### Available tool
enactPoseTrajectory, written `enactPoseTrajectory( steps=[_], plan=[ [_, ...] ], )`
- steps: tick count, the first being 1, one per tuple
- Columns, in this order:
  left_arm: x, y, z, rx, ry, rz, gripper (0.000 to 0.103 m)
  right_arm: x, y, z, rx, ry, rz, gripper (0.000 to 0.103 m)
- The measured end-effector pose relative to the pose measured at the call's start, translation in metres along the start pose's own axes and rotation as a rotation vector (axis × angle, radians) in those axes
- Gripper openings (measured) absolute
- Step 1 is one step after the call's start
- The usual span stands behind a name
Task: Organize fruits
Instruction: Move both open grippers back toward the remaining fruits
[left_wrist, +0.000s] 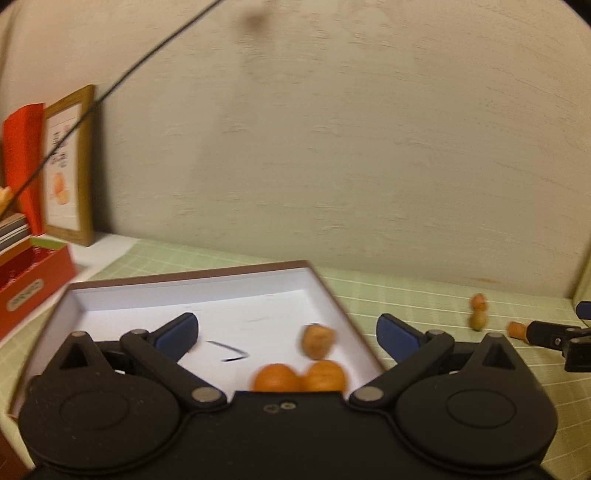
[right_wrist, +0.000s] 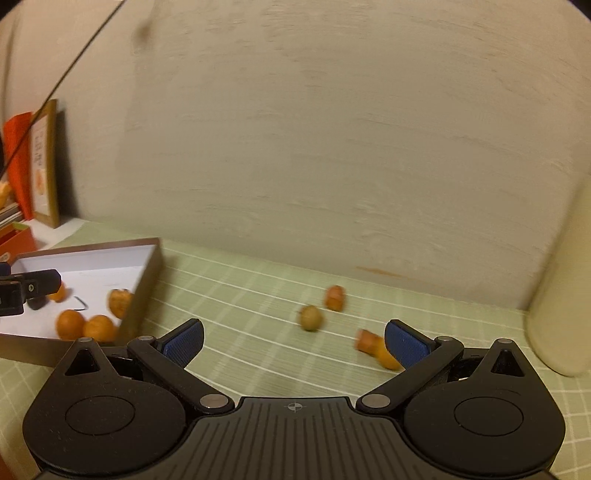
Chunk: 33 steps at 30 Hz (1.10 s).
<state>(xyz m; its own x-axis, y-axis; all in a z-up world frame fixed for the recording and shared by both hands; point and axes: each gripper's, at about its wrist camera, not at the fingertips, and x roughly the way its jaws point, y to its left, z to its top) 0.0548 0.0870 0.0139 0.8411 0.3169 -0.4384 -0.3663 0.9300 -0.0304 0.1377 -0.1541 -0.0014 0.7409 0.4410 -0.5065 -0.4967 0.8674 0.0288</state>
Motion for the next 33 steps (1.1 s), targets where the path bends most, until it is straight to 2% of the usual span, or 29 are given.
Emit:
enactPoseTrajectory(
  steps=[15,21,27,33],
  plan=[
    [0.027,-0.084,-0.007,0.083,0.031,-0.142,0.093,-0.023,-0.080,-0.018,0.095,0.016,-0.133,0.103],
    [0.052,-0.116,-0.008,0.115,0.051,-0.186,0.089,-0.028,-0.111,-0.026,0.140,0.025,-0.190,0.103],
    [0.078,-0.148,-0.013,0.141,0.082,-0.228,0.084,-0.030,-0.149,-0.034,0.204,0.031,-0.284,0.103],
    [0.101,-0.182,-0.015,0.163,0.109,-0.253,0.075,-0.036,-0.184,-0.036,0.285,0.011,-0.367,0.103]
  ],
)
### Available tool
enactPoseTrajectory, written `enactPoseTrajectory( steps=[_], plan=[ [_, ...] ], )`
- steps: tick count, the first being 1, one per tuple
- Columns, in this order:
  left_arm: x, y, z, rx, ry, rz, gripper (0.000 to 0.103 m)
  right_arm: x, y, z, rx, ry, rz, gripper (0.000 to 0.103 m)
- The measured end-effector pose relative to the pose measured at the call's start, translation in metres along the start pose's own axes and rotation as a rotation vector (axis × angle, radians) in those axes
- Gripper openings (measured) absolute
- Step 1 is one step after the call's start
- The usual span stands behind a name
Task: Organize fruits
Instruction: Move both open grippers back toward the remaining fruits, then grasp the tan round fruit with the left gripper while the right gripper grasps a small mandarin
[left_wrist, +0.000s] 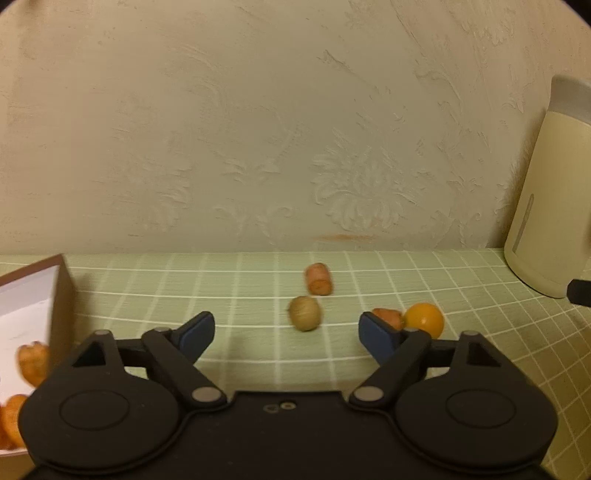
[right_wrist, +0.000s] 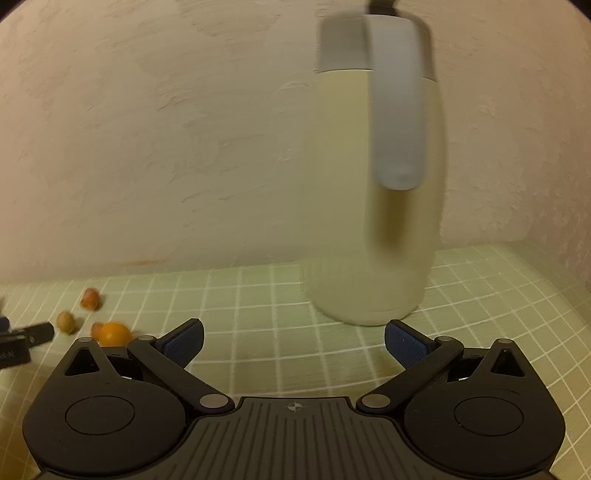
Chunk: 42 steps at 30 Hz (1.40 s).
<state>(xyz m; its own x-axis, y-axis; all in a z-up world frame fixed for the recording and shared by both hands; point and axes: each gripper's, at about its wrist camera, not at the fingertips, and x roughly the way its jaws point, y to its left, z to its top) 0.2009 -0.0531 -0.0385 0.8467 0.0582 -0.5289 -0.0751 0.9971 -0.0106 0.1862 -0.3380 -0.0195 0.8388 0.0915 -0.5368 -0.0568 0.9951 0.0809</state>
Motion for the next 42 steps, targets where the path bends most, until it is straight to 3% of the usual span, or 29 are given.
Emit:
enactPoseTrajectory(
  steps=[5,12,17,23,30,42],
  plan=[
    [0.019,-0.012,0.002,0.001,0.036,-0.006,0.056,0.006,-0.010,0.001,0.025,0.008,-0.003,0.103],
    [0.037,-0.010,0.003,-0.033,0.050,-0.008,0.049,0.019,-0.011,-0.003,0.035,0.027,0.012,0.103],
    [0.043,-0.006,0.003,-0.028,0.059,-0.016,0.015,0.027,-0.006,-0.002,0.044,0.031,0.032,0.103],
    [0.029,0.005,0.002,-0.051,0.051,-0.017,0.015,0.035,0.005,-0.004,0.048,0.039,0.070,0.103],
    [-0.009,0.004,-0.007,0.002,0.055,-0.033,0.015,0.047,0.040,-0.004,-0.008,0.068,0.170,0.103],
    [-0.061,0.049,-0.019,-0.024,0.040,0.080,0.015,0.045,0.084,-0.003,-0.064,0.064,0.234,0.103]
  ],
)
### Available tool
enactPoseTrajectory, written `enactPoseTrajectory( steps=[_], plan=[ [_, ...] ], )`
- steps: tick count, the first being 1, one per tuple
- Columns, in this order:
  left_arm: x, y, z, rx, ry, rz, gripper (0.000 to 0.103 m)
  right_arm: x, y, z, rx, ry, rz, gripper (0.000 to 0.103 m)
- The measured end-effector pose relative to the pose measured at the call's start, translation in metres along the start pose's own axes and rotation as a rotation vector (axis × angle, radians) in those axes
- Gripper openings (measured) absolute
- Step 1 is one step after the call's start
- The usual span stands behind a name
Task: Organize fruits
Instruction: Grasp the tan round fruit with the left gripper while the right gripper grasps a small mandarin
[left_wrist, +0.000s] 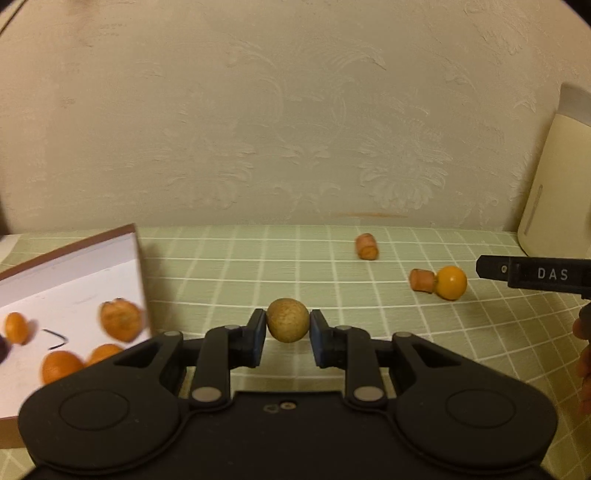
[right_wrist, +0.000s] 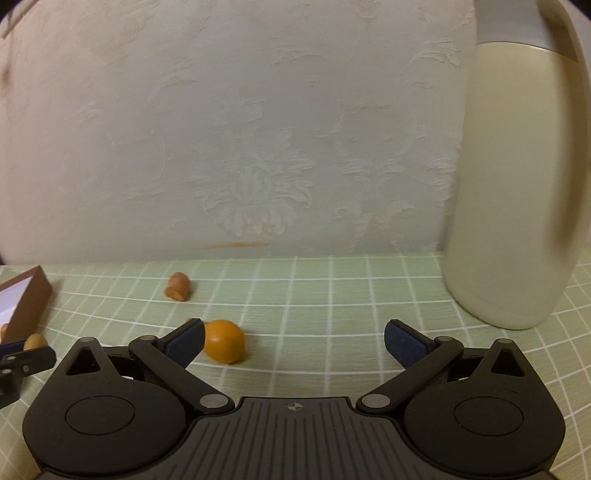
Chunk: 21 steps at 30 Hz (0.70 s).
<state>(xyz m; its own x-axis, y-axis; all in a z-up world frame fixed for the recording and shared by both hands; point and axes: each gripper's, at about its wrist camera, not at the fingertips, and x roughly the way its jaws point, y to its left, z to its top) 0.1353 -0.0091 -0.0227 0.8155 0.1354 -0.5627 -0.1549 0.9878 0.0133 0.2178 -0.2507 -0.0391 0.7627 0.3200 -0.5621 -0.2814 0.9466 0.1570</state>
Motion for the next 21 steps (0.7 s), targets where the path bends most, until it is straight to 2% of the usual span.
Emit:
enactPoseTrajectory(
  steps=[5,7,8,14,16,21],
  plan=[
    [-0.022,0.019,-0.003,-0.010,-0.017,0.017,0.015,0.004,0.019,-0.003,-0.070,0.014,0.027,0.102],
    [-0.031,0.026,-0.004,-0.013,-0.027,0.028,0.015,0.007,0.026,-0.003,-0.100,0.021,0.035,0.082],
    [-0.036,0.029,-0.005,-0.012,-0.030,0.031,0.015,0.010,0.029,-0.004,-0.113,0.031,0.038,0.078],
    [-0.048,0.047,-0.010,-0.033,-0.025,0.049,0.015,0.028,0.038,-0.009,-0.144,0.077,0.041,0.066],
    [-0.050,0.050,-0.010,-0.040,-0.025,0.050,0.015,0.033,0.040,-0.010,-0.146,0.089,0.041,0.059],
    [-0.050,0.050,-0.010,-0.045,-0.024,0.038,0.015,0.043,0.041,-0.008,-0.129,0.101,0.034,0.053]
  ],
)
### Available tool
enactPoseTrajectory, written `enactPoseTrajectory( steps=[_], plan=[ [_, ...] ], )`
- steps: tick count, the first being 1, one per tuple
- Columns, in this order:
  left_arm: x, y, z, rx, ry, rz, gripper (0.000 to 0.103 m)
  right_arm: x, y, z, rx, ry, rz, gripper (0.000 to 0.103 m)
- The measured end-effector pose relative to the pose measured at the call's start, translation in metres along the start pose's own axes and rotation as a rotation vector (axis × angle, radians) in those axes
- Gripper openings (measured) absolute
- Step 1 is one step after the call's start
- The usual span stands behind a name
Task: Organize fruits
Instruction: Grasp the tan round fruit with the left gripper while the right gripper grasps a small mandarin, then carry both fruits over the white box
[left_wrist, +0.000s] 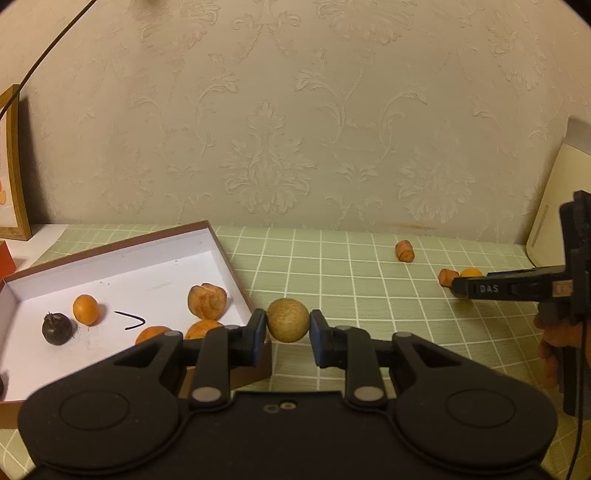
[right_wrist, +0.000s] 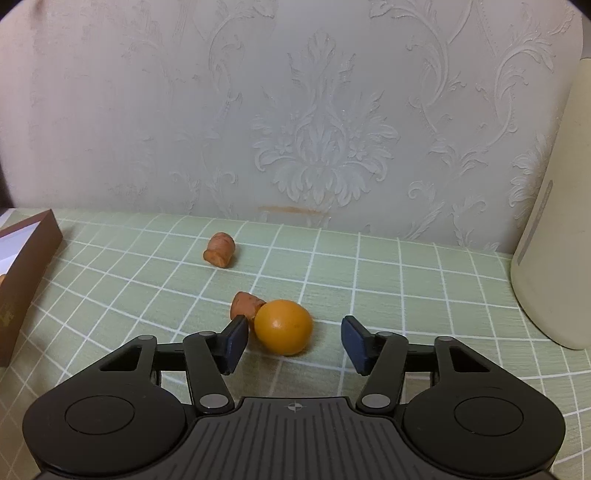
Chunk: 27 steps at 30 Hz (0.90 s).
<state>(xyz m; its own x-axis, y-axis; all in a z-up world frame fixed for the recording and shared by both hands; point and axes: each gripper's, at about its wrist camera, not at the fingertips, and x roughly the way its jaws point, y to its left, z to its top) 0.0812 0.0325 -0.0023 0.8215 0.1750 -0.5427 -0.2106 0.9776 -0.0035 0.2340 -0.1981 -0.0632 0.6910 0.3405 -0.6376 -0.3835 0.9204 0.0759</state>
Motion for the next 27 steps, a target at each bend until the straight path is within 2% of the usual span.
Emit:
enactPoseTrajectory(
  steps=[3,11,20,27],
  plan=[
    [-0.001,-0.002,-0.001,0.007,-0.001,-0.005,0.015,0.005,0.001,0.002,-0.004,0.011,0.001,0.033],
    [-0.008,-0.002,-0.002,0.009,-0.004,-0.006,0.015,-0.009,0.001,0.006,0.006,0.002,0.004,0.033],
    [-0.034,-0.001,-0.007,0.025,-0.021,0.001,0.015,-0.063,0.023,0.001,-0.043,-0.035,0.035,0.033],
    [-0.060,0.019,-0.017,-0.009,-0.030,0.034,0.015,-0.103,0.054,0.002,-0.092,-0.070,0.085,0.033]
  ],
)
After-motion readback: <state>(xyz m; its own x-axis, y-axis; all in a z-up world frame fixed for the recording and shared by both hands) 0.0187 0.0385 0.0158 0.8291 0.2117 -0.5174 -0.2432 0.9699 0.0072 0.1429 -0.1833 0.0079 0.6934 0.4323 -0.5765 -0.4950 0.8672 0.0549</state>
